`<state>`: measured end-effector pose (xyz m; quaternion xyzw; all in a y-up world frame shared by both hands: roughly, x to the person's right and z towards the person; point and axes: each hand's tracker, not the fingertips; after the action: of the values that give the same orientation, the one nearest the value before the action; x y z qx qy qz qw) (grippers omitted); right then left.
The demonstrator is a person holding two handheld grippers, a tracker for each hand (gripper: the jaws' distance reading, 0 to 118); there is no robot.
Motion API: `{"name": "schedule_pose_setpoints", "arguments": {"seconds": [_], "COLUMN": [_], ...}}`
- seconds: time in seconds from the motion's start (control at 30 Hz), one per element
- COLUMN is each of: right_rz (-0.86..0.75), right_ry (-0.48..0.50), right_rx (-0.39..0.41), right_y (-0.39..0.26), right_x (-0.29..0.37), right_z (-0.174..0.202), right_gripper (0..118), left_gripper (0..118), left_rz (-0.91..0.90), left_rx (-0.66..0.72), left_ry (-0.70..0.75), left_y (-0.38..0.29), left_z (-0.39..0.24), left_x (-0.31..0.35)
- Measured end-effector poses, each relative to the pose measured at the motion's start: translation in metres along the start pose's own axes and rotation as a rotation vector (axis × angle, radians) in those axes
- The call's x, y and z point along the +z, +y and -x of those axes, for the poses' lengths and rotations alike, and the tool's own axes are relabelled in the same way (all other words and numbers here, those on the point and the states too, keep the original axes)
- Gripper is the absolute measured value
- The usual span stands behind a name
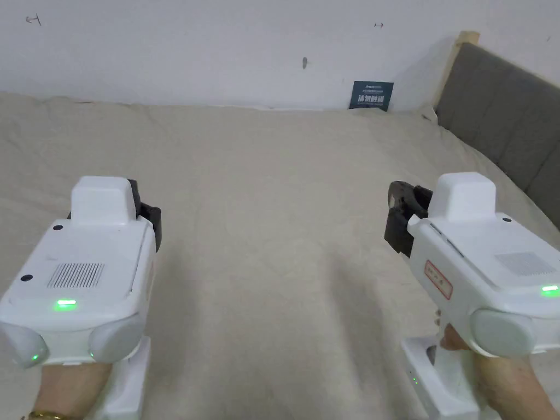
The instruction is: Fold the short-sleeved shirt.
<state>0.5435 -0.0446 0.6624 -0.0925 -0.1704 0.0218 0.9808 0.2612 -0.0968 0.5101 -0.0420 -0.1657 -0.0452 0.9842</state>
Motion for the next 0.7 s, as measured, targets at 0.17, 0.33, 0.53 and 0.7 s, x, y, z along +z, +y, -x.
{"name": "schedule_pose_setpoints", "arguments": {"seconds": [0.17, 0.33, 0.53, 0.7], "right_rz": [0.025, 0.063, 0.090, 0.088], "right_ry": [-0.003, 0.017, 0.022, 0.019], "right_rx": [-0.013, -0.030, -0.048, -0.048], "right_y": [-0.025, -0.050, -0.063, -0.064], "right_x": [0.001, 0.000, 0.003, 0.006], "right_z": [0.009, 0.014, 0.022, 0.025], "right_gripper": [1, 1, 2, 46], "left_gripper": [2, 3, 7, 73], "left_rz": [0.046, 0.069, 0.087, 0.093], "left_rx": [0.025, -0.004, 0.012, 0.026], "left_ry": [0.022, 0.024, 0.026, 0.018], "left_y": [-0.022, -0.037, -0.042, -0.041], "left_z": [0.005, 0.010, 0.013, 0.016], "left_x": [0.014, 0.028, 0.034, 0.037]}}
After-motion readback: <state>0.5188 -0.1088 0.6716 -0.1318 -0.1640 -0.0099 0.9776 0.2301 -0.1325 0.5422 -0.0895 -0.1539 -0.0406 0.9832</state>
